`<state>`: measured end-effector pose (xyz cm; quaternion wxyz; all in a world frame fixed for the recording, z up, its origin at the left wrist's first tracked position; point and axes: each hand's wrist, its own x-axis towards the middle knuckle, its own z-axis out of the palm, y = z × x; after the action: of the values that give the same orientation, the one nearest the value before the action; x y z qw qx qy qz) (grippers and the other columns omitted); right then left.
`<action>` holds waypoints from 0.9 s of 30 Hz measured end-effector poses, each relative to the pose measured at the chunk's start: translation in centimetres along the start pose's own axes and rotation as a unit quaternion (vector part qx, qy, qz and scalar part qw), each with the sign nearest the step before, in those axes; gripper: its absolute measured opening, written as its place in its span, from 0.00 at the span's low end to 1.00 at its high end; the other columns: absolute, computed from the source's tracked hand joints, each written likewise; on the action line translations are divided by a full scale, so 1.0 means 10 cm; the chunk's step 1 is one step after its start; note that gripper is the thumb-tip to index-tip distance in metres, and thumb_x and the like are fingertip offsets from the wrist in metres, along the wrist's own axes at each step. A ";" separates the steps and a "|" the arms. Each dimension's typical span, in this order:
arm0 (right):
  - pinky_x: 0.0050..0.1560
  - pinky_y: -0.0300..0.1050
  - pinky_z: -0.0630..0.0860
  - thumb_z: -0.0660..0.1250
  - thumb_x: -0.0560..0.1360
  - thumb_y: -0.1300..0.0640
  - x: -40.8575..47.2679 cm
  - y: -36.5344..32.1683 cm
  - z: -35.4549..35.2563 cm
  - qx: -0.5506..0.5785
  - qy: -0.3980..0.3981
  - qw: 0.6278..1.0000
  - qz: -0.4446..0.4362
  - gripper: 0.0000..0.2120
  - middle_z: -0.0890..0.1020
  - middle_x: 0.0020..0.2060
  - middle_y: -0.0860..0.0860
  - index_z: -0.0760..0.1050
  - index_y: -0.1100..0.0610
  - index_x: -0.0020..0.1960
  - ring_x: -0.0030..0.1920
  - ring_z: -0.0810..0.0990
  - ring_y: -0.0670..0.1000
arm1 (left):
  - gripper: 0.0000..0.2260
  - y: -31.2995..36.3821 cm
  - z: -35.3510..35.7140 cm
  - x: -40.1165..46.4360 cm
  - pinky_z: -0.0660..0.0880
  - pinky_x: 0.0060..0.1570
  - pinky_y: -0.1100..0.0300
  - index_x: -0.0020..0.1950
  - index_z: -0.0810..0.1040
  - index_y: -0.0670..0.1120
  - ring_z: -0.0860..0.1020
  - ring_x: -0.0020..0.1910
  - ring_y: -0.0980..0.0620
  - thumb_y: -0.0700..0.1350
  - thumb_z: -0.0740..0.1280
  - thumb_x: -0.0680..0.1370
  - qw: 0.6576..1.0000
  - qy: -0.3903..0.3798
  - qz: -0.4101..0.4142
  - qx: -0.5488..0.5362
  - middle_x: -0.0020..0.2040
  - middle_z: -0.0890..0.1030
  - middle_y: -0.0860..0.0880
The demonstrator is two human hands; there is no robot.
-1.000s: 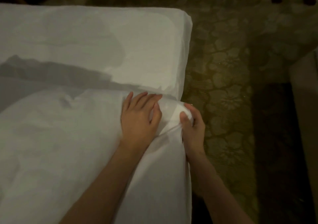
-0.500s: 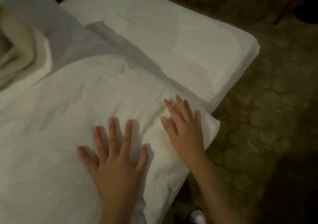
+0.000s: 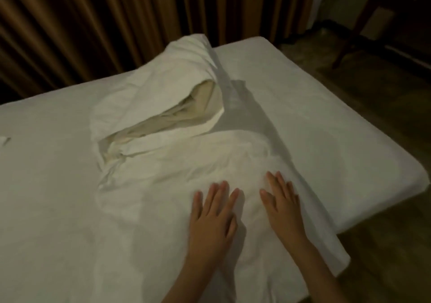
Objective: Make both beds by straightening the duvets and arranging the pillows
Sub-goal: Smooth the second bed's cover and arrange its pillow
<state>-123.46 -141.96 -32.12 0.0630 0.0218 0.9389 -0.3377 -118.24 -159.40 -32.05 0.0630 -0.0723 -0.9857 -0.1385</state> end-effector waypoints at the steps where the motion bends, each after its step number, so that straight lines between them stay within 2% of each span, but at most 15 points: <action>1: 0.74 0.55 0.51 0.50 0.76 0.39 0.10 -0.11 0.00 0.028 0.009 1.000 0.001 0.31 0.56 0.77 0.50 0.56 0.49 0.76 0.77 0.52 0.54 | 0.26 -0.11 -0.07 0.09 0.51 0.72 0.47 0.75 0.60 0.55 0.61 0.74 0.48 0.51 0.57 0.76 1.000 0.011 -0.008 -0.009 0.74 0.65 0.49; 3: 0.73 0.55 0.58 0.51 0.75 0.36 0.28 -0.39 -0.03 0.090 0.016 0.996 -0.013 0.32 0.59 0.76 0.50 0.56 0.49 0.76 0.75 0.58 0.52 | 0.26 -0.33 -0.22 0.29 0.50 0.72 0.49 0.75 0.60 0.55 0.60 0.73 0.48 0.51 0.57 0.76 0.999 0.041 -0.021 -0.027 0.73 0.67 0.48; 7: 0.70 0.39 0.59 0.58 0.73 0.40 0.70 -1.16 -0.15 0.213 0.017 0.976 -0.048 0.32 0.60 0.74 0.45 0.52 0.41 0.74 0.72 0.58 0.42 | 0.28 -0.77 -0.65 0.77 0.53 0.71 0.47 0.76 0.57 0.57 0.59 0.74 0.48 0.51 0.58 0.76 0.991 0.122 -0.009 -0.061 0.74 0.66 0.47; 10: 0.70 0.44 0.61 0.64 0.70 0.43 1.00 -1.70 -0.23 0.304 0.027 0.949 -0.081 0.34 0.55 0.72 0.37 0.48 0.31 0.68 0.73 0.57 0.44 | 0.29 -1.03 -0.96 1.16 0.51 0.72 0.47 0.77 0.53 0.58 0.57 0.75 0.47 0.51 0.58 0.76 0.979 0.177 -0.027 -0.093 0.75 0.63 0.45; 11: 0.71 0.44 0.62 0.66 0.70 0.44 1.10 -1.84 -0.25 0.323 0.037 0.941 -0.091 0.35 0.54 0.71 0.36 0.48 0.31 0.68 0.73 0.57 0.44 | 0.31 -1.09 -1.04 1.29 0.50 0.73 0.48 0.77 0.50 0.59 0.56 0.75 0.47 0.52 0.59 0.76 0.977 0.180 -0.040 -0.109 0.76 0.62 0.45; 14: 0.66 0.32 0.61 0.71 0.69 0.45 1.38 -2.19 -0.32 0.331 0.076 0.935 -0.103 0.37 0.54 0.72 0.41 0.52 0.37 0.68 0.70 0.57 0.40 | 0.34 -1.27 -1.17 1.65 0.48 0.74 0.47 0.77 0.43 0.61 0.54 0.76 0.46 0.59 0.58 0.76 0.977 0.160 -0.057 -0.131 0.77 0.59 0.46; 15: 0.65 0.31 0.61 0.72 0.68 0.44 1.46 -2.28 -0.34 0.328 0.086 0.935 -0.101 0.37 0.56 0.73 0.43 0.53 0.37 0.68 0.70 0.57 0.40 | 0.35 -1.31 -1.18 1.74 0.48 0.74 0.47 0.77 0.43 0.60 0.54 0.76 0.47 0.62 0.58 0.75 0.979 0.146 -0.050 -0.134 0.78 0.56 0.50; 17: 0.62 0.30 0.64 0.73 0.70 0.49 1.61 -2.46 -0.36 0.333 0.096 0.933 -0.097 0.35 0.60 0.73 0.45 0.56 0.39 0.68 0.70 0.59 0.43 | 0.38 -1.36 -1.17 1.87 0.45 0.74 0.48 0.78 0.46 0.55 0.52 0.76 0.50 0.69 0.55 0.74 0.979 0.123 -0.022 -0.163 0.78 0.46 0.60; 19: 0.59 0.29 0.68 0.70 0.74 0.56 1.76 -2.61 -0.35 0.332 0.103 0.931 -0.113 0.31 0.64 0.71 0.46 0.58 0.40 0.69 0.69 0.64 0.43 | 0.43 -1.34 -1.13 1.97 0.45 0.74 0.49 0.78 0.50 0.52 0.53 0.77 0.51 0.73 0.56 0.71 0.971 0.106 -0.010 -0.215 0.76 0.40 0.66; 22: 0.58 0.31 0.72 0.66 0.77 0.62 1.98 -2.84 -0.35 0.314 0.084 0.931 -0.168 0.24 0.71 0.65 0.41 0.64 0.40 0.65 0.60 0.70 0.32 | 0.50 -1.32 -1.15 2.14 0.48 0.74 0.45 0.78 0.50 0.47 0.52 0.77 0.56 0.75 0.59 0.66 0.952 0.112 -0.044 -0.281 0.74 0.37 0.70; 24: 0.61 0.34 0.72 0.65 0.78 0.61 2.13 -3.06 -0.38 0.303 0.045 0.931 -0.200 0.22 0.71 0.62 0.35 0.66 0.38 0.63 0.60 0.69 0.31 | 0.48 -1.39 -1.24 2.29 0.57 0.72 0.42 0.77 0.54 0.45 0.55 0.74 0.59 0.72 0.63 0.67 0.939 0.161 -0.070 -0.297 0.74 0.39 0.70; 25: 0.61 0.34 0.72 0.65 0.78 0.61 2.22 -3.17 -0.39 0.302 0.026 0.929 -0.212 0.21 0.71 0.63 0.35 0.66 0.38 0.62 0.62 0.69 0.33 | 0.45 -1.44 -1.30 2.36 0.64 0.68 0.42 0.77 0.54 0.47 0.60 0.72 0.58 0.69 0.65 0.68 0.930 0.197 -0.084 -0.298 0.75 0.45 0.69; 27: 0.58 0.29 0.71 0.65 0.77 0.60 2.38 -3.40 -0.43 0.318 -0.008 0.919 -0.235 0.21 0.71 0.64 0.37 0.67 0.39 0.62 0.61 0.70 0.33 | 0.41 -1.54 -1.44 2.51 0.76 0.58 0.46 0.76 0.47 0.61 0.71 0.65 0.56 0.61 0.67 0.70 0.905 0.255 -0.126 -0.316 0.72 0.62 0.61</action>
<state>-150.35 -165.51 -10.53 -0.0209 -0.1829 0.7596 -0.6238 -143.85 -175.02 -18.76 0.2678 0.0747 -0.8416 -0.4630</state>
